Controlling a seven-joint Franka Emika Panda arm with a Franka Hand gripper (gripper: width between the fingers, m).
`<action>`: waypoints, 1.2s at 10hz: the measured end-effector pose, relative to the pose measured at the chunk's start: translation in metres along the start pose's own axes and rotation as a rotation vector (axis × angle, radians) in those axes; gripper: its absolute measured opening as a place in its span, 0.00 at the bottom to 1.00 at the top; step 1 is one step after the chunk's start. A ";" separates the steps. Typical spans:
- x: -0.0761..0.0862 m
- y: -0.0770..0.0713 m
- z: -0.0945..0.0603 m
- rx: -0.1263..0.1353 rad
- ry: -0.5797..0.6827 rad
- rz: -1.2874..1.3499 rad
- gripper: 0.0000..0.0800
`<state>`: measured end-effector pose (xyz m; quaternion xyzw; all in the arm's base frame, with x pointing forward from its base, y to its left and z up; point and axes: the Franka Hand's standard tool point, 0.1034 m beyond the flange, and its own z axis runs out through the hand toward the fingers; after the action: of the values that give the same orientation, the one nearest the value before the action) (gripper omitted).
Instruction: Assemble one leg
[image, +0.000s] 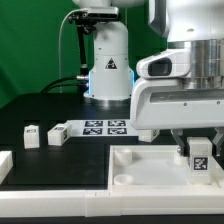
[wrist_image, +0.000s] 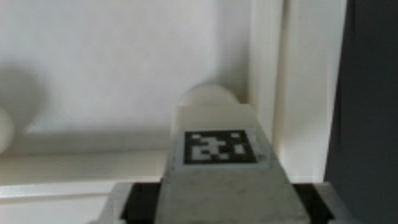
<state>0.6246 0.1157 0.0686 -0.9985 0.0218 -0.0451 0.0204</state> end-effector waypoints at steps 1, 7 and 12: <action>0.000 0.000 0.000 0.001 0.000 0.016 0.36; -0.002 0.017 -0.001 -0.034 0.024 0.558 0.37; -0.005 0.038 -0.002 -0.081 0.048 0.828 0.39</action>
Offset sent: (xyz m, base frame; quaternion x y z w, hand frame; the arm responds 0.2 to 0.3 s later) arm -0.0057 -0.0049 0.0051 -0.0020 0.0338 0.1746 0.9841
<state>0.6175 0.0784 0.0682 -0.9041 0.4236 -0.0553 -0.0029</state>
